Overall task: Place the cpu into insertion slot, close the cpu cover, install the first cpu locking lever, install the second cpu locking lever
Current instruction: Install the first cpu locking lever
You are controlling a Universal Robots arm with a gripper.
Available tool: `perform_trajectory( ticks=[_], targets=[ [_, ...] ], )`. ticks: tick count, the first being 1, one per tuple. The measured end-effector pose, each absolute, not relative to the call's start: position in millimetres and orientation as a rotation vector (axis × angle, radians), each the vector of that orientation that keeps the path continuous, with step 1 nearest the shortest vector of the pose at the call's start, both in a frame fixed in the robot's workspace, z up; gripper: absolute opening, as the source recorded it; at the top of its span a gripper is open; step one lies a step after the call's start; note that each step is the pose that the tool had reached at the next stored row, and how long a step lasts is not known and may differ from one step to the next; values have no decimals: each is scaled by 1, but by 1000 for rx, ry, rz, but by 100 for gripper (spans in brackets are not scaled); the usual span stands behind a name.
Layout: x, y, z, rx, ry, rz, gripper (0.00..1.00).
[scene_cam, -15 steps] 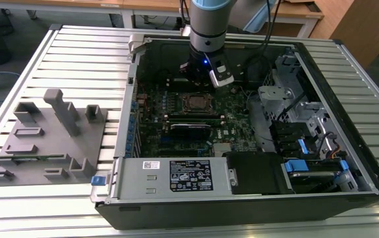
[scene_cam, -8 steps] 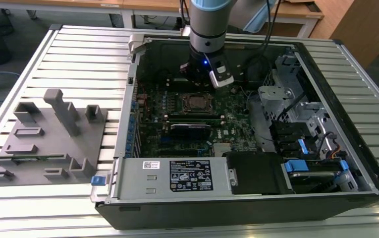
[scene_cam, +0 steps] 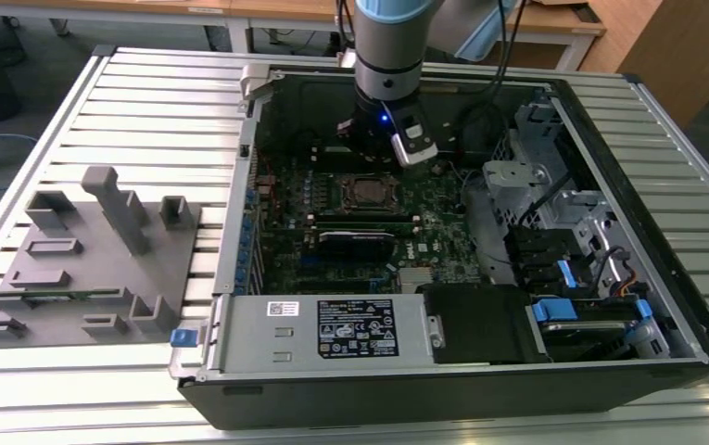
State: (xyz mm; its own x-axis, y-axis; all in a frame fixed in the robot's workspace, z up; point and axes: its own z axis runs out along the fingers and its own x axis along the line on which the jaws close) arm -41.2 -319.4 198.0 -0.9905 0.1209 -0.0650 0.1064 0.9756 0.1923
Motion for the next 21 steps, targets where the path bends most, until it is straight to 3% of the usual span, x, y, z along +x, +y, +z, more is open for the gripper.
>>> perform_trajectory(
  ticks=[21],
  targets=[
    [-49,-321,198,176,3002,303,11]
  ],
)
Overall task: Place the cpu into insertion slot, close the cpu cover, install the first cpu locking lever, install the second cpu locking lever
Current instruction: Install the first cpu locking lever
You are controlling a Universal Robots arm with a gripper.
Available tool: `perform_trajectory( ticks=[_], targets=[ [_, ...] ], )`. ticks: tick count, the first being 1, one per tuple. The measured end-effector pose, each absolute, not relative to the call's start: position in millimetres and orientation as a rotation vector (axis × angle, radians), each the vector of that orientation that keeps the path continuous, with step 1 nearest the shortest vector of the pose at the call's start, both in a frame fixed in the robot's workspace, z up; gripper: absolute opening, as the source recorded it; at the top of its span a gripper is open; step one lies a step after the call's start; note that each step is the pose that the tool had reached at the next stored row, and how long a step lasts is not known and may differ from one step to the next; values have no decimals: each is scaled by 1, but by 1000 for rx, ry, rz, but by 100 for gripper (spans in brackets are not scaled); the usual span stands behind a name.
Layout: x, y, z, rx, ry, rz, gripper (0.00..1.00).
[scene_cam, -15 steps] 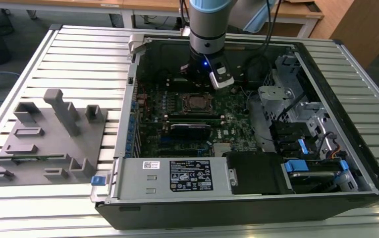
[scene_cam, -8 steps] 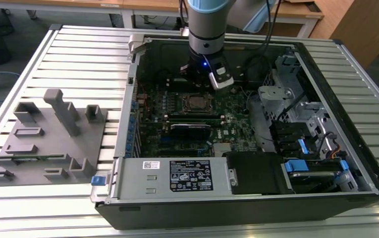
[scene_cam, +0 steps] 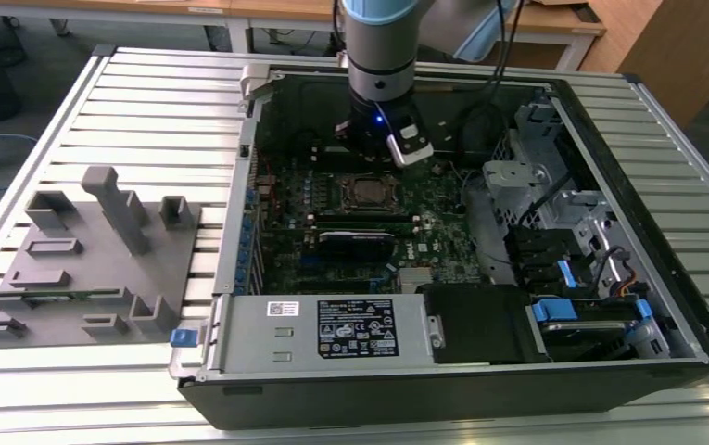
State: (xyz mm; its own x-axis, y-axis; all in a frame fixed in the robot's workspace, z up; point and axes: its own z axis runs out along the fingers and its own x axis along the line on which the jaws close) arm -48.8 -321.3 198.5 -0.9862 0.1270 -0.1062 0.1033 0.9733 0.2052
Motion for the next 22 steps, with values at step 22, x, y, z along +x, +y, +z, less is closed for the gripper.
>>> perform_trajectory(
  ticks=[22],
  targets=[
    [-56,-315,198,183,2978,305,11]
  ],
)
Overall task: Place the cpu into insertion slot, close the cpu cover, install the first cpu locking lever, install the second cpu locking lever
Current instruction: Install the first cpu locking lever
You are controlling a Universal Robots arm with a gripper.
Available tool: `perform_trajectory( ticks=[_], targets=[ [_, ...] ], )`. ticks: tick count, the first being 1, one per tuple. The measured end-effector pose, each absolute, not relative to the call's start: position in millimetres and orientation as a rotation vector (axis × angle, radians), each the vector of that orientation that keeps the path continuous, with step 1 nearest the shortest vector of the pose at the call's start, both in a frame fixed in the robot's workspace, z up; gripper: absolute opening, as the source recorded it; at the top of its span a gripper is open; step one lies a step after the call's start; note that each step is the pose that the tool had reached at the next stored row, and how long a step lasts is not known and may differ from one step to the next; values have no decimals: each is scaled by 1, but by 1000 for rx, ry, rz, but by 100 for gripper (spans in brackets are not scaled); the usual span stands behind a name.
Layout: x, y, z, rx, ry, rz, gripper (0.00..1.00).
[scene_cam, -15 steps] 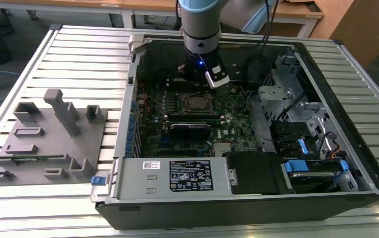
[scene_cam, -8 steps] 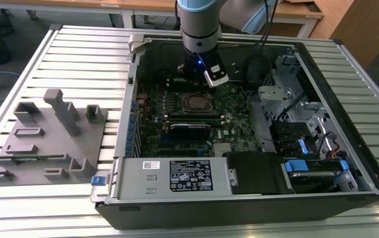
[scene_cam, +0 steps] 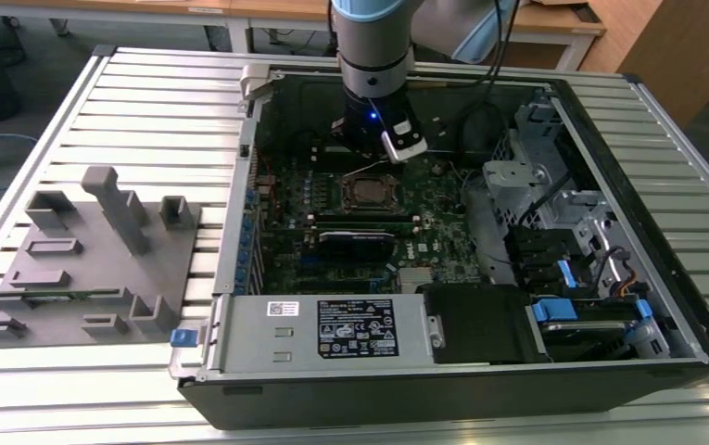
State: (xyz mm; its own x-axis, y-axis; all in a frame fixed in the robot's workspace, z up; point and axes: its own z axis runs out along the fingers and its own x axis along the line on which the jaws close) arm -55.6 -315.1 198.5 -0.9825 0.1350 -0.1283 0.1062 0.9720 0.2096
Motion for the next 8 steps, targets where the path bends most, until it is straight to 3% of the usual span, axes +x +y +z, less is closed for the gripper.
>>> perform_trajectory(
  ticks=[8],
  targets=[
    [-56,-315,198,183,2978,305,11]
  ],
)
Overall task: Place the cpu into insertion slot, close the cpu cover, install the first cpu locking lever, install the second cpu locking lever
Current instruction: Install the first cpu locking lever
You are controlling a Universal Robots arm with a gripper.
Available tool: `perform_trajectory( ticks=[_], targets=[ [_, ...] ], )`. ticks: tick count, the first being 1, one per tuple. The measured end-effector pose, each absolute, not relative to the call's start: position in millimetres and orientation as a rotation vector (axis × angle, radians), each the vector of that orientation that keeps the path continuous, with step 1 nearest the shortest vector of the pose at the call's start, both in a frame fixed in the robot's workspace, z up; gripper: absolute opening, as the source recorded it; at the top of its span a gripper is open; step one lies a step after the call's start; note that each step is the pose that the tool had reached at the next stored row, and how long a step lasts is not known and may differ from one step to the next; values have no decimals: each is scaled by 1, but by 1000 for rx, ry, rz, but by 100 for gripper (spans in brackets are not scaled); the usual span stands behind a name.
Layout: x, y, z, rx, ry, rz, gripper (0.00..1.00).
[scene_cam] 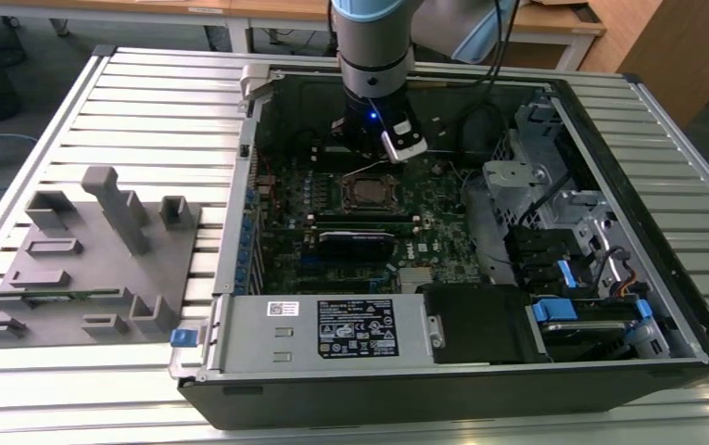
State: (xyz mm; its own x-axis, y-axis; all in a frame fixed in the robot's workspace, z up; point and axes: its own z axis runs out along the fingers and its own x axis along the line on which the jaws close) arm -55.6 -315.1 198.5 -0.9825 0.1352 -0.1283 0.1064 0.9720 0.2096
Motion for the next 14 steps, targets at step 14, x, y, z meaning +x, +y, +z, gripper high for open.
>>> perform_trajectory(
  ticks=[14],
  targets=[
    [-56,-315,208,184,2978,307,11]
  ],
)
